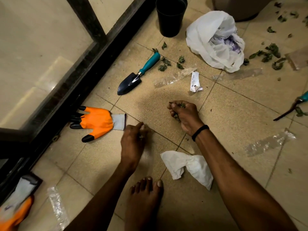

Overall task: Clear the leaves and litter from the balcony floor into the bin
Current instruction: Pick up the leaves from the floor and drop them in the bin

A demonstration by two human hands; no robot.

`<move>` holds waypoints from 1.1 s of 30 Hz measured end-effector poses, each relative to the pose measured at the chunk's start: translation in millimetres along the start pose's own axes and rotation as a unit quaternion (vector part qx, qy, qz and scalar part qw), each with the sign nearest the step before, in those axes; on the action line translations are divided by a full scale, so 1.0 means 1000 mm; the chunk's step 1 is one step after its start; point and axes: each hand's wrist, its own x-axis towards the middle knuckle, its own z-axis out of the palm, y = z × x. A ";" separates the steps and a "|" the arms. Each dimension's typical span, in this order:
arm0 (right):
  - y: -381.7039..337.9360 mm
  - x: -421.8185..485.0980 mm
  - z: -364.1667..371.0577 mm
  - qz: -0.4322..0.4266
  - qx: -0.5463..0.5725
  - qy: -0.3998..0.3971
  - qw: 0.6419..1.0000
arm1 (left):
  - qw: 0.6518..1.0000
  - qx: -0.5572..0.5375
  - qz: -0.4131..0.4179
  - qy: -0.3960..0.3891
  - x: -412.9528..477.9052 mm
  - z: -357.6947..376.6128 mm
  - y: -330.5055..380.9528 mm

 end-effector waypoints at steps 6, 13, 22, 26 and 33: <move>0.009 -0.007 0.008 -0.001 -0.007 -0.036 0.999 | 0.965 0.146 0.163 0.142 -0.004 -0.042 0.019; 0.020 -0.010 0.011 -0.022 -0.072 -0.071 0.995 | 0.926 -0.105 0.062 0.357 0.102 -0.102 0.030; 0.025 -0.022 0.041 -0.120 -0.298 -0.120 0.939 | 0.960 -0.013 -0.003 0.281 0.050 -0.056 -0.013; 0.036 -0.031 0.063 -0.179 -0.408 -0.143 0.884 | 0.995 0.073 0.037 0.061 -0.024 0.013 -0.010; 0.071 -0.034 0.104 -0.289 -0.530 -0.160 0.781 | 0.988 0.098 0.074 0.092 0.011 -0.030 -0.029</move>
